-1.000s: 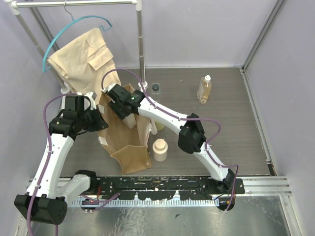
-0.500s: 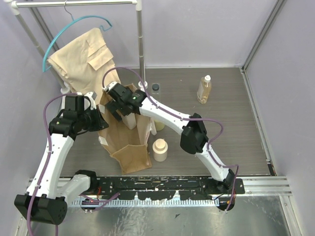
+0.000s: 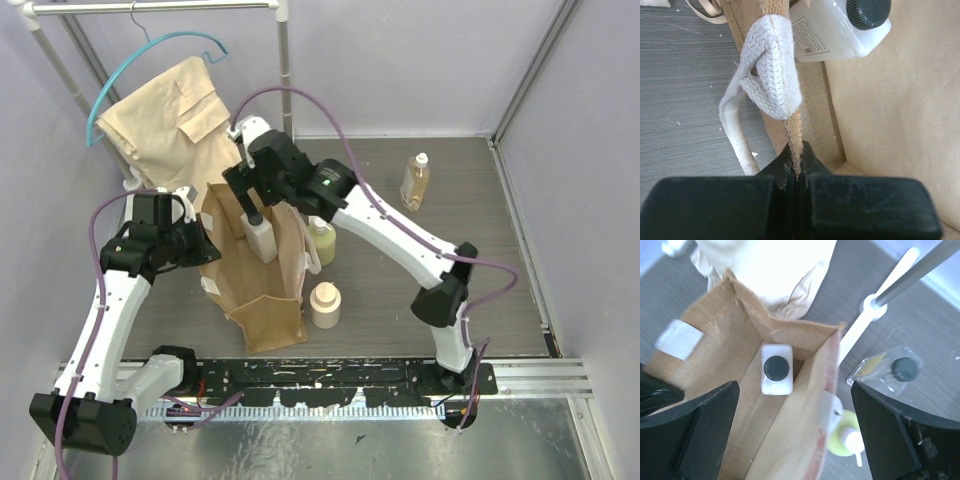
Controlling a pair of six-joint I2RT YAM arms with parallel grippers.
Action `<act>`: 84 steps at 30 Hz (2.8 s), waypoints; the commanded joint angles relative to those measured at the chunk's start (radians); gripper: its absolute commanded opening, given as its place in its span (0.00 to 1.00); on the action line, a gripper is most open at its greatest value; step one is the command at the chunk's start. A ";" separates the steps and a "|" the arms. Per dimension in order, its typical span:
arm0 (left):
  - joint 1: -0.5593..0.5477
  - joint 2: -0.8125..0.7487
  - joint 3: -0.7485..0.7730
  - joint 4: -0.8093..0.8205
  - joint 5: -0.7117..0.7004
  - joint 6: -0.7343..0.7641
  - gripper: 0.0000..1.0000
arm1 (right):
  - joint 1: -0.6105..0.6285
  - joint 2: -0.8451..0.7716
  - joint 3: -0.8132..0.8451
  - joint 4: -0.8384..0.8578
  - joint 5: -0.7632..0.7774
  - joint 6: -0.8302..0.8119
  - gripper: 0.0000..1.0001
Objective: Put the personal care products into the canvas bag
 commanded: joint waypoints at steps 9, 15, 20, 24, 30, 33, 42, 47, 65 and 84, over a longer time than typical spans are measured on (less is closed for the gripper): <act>-0.003 0.013 -0.016 0.001 0.008 0.005 0.00 | -0.249 -0.088 0.015 0.026 0.041 0.164 1.00; -0.003 0.016 -0.010 -0.003 0.010 0.008 0.00 | -0.300 0.025 0.038 0.018 0.032 0.229 1.00; -0.003 0.012 -0.007 -0.006 0.010 0.011 0.00 | -0.312 0.107 0.059 0.014 0.001 0.253 1.00; -0.003 0.016 -0.007 -0.007 0.012 0.015 0.00 | -0.318 0.148 0.058 -0.015 0.017 0.265 1.00; -0.003 0.027 -0.010 -0.001 0.016 0.019 0.00 | -0.322 0.186 0.034 -0.032 0.056 0.265 0.98; -0.003 0.029 -0.011 0.003 0.015 0.020 0.00 | -0.328 0.207 0.025 -0.023 0.052 0.263 0.95; -0.002 0.044 -0.017 0.012 0.017 0.025 0.00 | -0.350 0.254 0.006 0.007 0.023 0.263 0.78; -0.003 0.054 -0.023 0.020 0.018 0.026 0.00 | -0.355 0.259 -0.010 0.018 0.019 0.260 0.73; -0.003 0.065 -0.037 0.035 0.027 0.024 0.00 | -0.359 0.261 -0.019 -0.006 0.020 0.222 0.28; -0.003 0.078 -0.043 0.040 0.027 0.019 0.00 | -0.277 -0.158 0.011 -0.084 0.015 0.131 0.01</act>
